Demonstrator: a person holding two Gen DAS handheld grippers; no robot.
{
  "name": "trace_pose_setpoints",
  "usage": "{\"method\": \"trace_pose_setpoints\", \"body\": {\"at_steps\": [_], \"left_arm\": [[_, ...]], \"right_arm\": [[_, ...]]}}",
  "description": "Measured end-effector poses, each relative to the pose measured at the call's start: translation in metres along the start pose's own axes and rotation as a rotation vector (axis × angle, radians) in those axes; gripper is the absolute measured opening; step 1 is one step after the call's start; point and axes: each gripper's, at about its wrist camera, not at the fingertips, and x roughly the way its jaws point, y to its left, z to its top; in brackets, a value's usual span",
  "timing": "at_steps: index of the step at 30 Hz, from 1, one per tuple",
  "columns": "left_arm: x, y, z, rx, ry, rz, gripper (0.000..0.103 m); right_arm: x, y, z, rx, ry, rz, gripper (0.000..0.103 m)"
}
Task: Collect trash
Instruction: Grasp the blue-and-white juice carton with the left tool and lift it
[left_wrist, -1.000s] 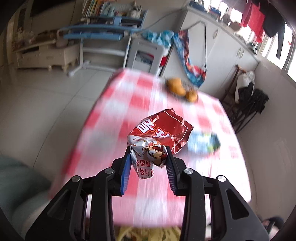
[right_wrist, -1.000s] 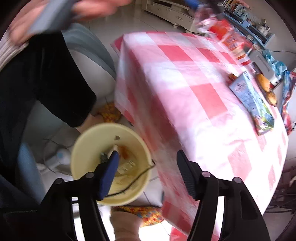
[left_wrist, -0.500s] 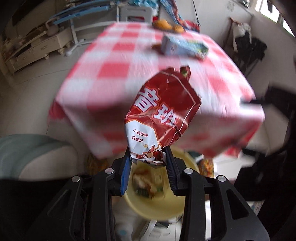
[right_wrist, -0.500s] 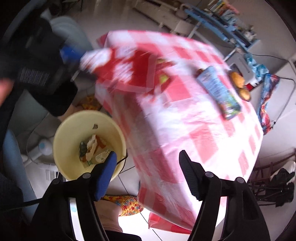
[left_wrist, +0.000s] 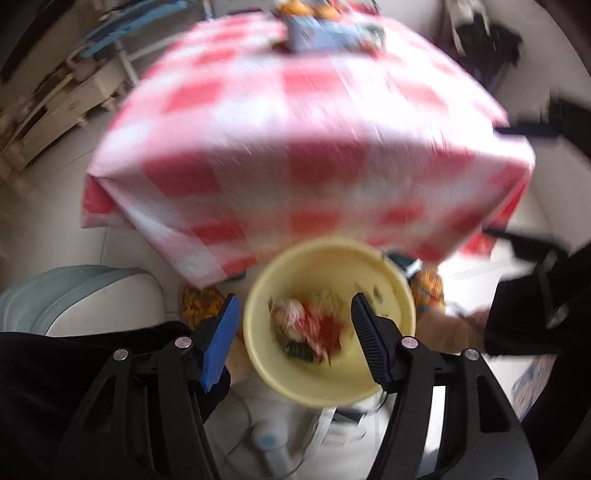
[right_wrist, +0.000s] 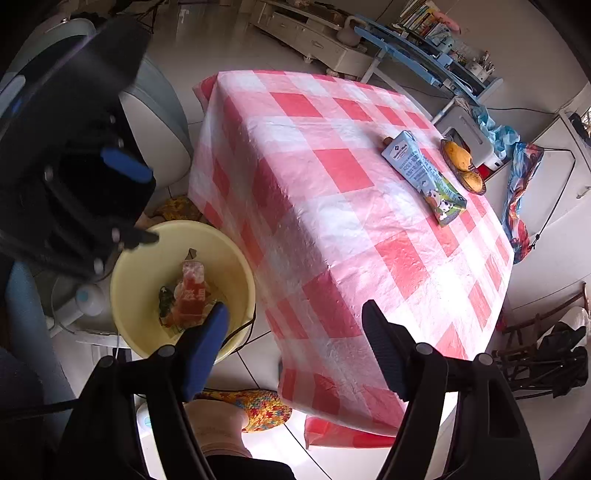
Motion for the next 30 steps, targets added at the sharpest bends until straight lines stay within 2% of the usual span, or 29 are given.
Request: {"method": "trace_pose_setpoints", "body": {"at_steps": [4,9,13,16,18,19,21,25,30], "left_arm": [[-0.019,0.013,0.019,-0.063,-0.092,-0.009,0.061],[-0.032,0.016,0.057,-0.045,-0.16,-0.02,0.061],[-0.039,0.011,0.11,0.033,-0.234,-0.036,0.073],[-0.03,0.015,0.151,0.032,-0.262,-0.023,0.073],[-0.018,0.022,0.18,0.001,-0.271,-0.055,0.073],[-0.012,0.02,0.19,0.016,-0.279,-0.073,0.073],[-0.001,0.008,0.206,0.094,-0.277,-0.07,0.073],[0.027,-0.029,0.238,0.326,-0.281,-0.016,0.073],[0.052,-0.06,0.267,0.512,-0.254,0.005,0.073]], "right_arm": [[-0.001,-0.001,0.003,0.002,-0.021,-0.024,0.075],[-0.002,-0.006,0.008,0.024,-0.039,-0.043,0.076],[-0.003,-0.012,0.013,0.04,-0.072,-0.057,0.076],[0.0,-0.026,0.018,0.076,-0.095,-0.062,0.076],[0.003,-0.037,0.021,0.115,-0.108,-0.056,0.076],[0.005,-0.043,0.022,0.134,-0.11,-0.053,0.076],[0.01,-0.052,0.025,0.158,-0.109,-0.058,0.076],[0.017,-0.065,0.028,0.213,-0.114,-0.04,0.077],[0.023,-0.075,0.034,0.244,-0.125,-0.017,0.077]]}}
